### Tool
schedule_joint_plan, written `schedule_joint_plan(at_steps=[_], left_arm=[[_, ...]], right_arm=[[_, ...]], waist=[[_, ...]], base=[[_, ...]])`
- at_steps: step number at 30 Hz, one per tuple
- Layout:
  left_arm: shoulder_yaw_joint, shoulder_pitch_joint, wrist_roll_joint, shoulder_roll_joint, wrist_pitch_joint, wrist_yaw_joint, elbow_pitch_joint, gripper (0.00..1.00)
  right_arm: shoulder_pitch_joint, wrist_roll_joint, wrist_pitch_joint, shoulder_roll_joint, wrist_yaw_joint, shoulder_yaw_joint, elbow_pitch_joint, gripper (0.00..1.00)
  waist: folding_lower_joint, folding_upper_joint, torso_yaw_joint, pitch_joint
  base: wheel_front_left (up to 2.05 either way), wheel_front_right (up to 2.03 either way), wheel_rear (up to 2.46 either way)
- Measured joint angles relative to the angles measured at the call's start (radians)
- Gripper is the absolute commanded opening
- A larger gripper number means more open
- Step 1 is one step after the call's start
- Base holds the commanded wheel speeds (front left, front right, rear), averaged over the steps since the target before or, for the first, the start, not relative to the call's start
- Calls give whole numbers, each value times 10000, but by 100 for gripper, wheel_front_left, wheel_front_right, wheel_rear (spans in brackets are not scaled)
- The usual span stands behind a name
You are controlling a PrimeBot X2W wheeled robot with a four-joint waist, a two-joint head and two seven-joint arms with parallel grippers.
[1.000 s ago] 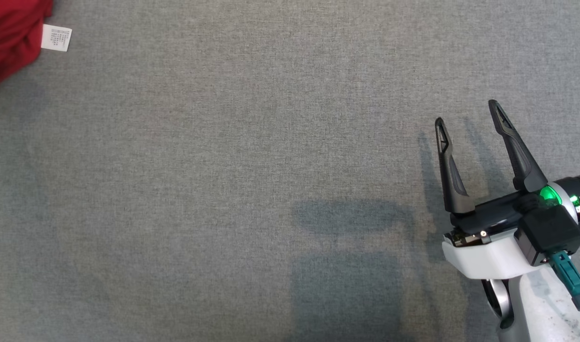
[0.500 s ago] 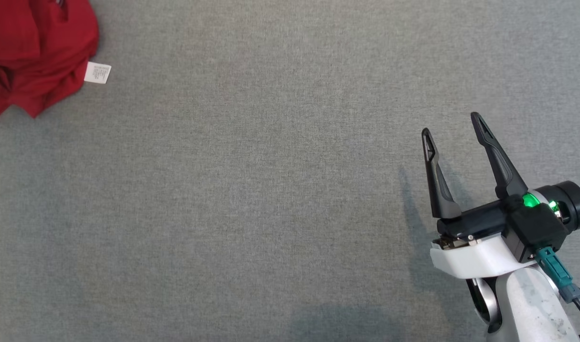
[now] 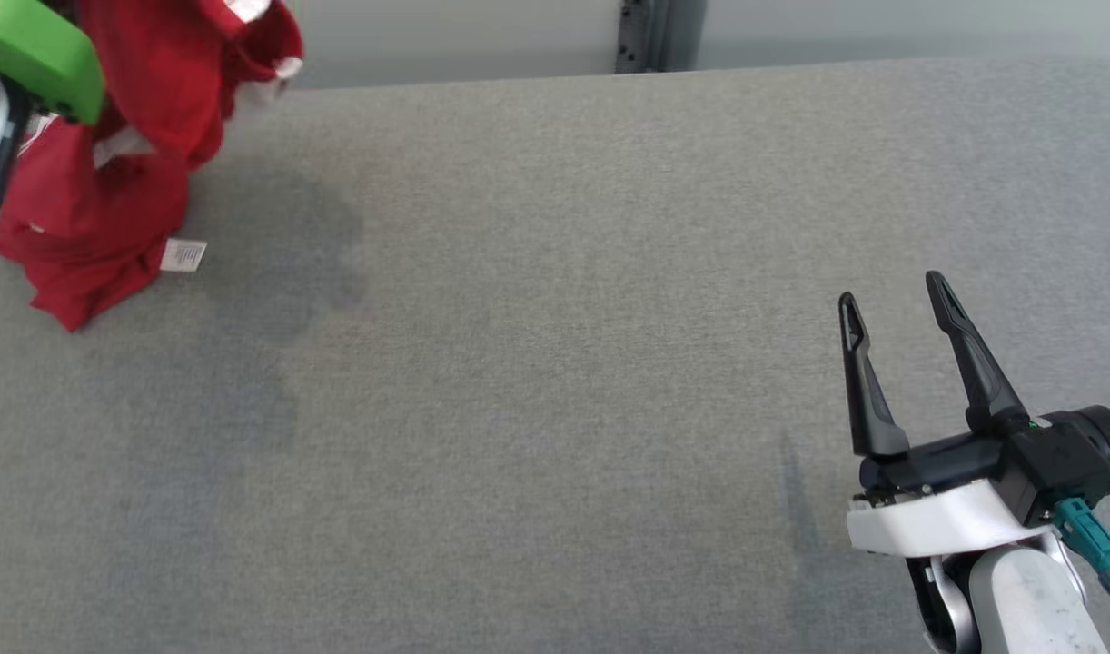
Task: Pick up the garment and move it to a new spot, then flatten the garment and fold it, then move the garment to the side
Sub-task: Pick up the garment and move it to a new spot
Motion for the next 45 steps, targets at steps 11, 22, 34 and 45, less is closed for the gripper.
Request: schedule_joint_plan(at_steps=[11,22,34,45], left_arm=[[-2293,1141,-2142,-853,477,-2,-2002,0],[-3392,2394,-3317,-3156,-203,-2,282,0],[-3770,2545,-3444,-4314,-612,-2,2071,100],[-2192,3577,-2892,-4316,-667,245,1012,100]], right_arm=[[229,324,0,-2,0,25,6,100],[-106,817,0,-2,0,508,169,100],[-224,1062,0,-2,0,750,453,100],[-21,945,0,6,0,382,685,100]], waist=[[0,0,-1629,-450],[0,0,-2914,176],[0,0,-3632,717],[0,0,-2872,87]], base=[[0,0,0],[0,0,0],[0,0,0],[0,0,0]])
